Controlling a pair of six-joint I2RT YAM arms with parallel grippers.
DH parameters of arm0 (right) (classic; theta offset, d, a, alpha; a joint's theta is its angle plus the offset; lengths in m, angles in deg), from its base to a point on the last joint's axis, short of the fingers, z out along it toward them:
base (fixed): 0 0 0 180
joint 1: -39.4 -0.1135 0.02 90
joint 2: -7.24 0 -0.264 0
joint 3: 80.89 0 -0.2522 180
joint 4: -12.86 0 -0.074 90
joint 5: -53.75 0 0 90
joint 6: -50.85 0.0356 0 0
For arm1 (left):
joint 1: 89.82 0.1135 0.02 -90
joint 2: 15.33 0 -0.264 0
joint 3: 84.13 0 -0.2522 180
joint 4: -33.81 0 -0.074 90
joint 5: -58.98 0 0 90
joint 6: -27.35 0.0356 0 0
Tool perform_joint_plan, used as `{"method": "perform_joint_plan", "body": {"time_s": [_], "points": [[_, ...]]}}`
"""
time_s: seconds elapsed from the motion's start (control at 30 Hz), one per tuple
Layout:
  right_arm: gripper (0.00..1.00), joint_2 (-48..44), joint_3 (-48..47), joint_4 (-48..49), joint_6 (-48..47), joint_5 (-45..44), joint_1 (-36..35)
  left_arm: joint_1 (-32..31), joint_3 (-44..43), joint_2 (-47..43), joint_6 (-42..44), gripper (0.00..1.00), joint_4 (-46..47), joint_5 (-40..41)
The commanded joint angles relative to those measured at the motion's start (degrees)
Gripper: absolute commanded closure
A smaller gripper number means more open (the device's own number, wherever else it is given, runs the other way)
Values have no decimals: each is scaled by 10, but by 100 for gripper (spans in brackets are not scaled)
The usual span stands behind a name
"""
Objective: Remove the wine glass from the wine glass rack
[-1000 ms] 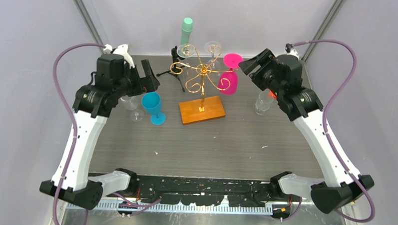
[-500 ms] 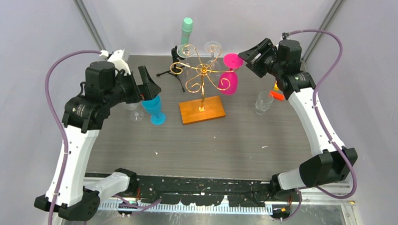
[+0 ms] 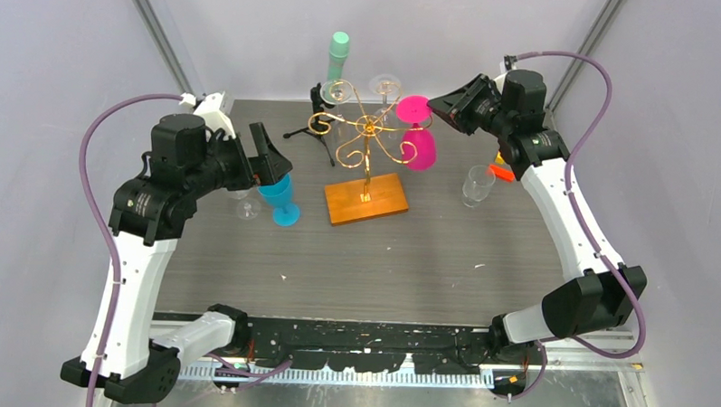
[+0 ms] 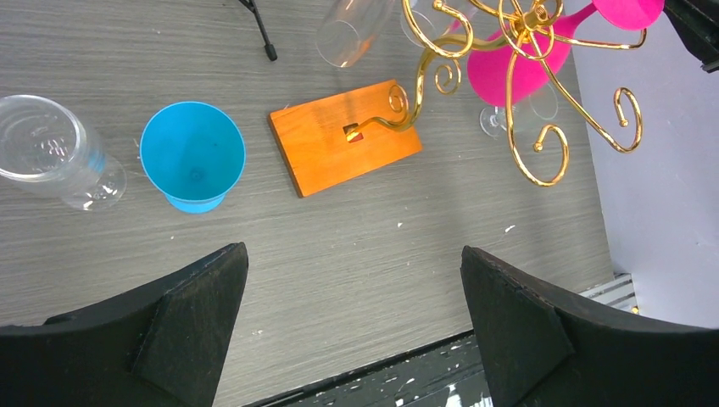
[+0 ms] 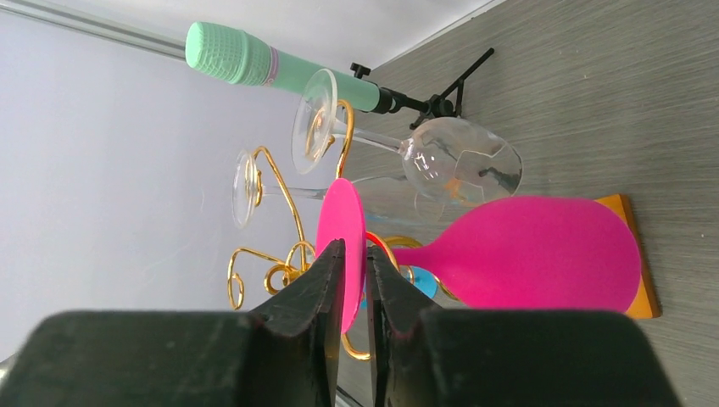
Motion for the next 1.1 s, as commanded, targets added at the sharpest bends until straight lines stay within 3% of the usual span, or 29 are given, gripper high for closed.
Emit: {"method": "perform_joint_plan", "body": {"time_s": [0.0,0.2,0.4,0.57,1.07], "points": [[81,-3,-1,34,9,22,2,3,-17,-9,-2,0,1,-15],[79,4,2,42,19,30,3,2,-17,-8,-3,0,0,-16],[70,14,6,43,18,37,3,3,-17,-7,-2,0,-1,-16],[71,22,15,64,30,52,2,3,-15,-8,0,0,-2,-14],[99,1,30,90,43,29,3,3,-10,-10,6,0,-3,-6]]}}
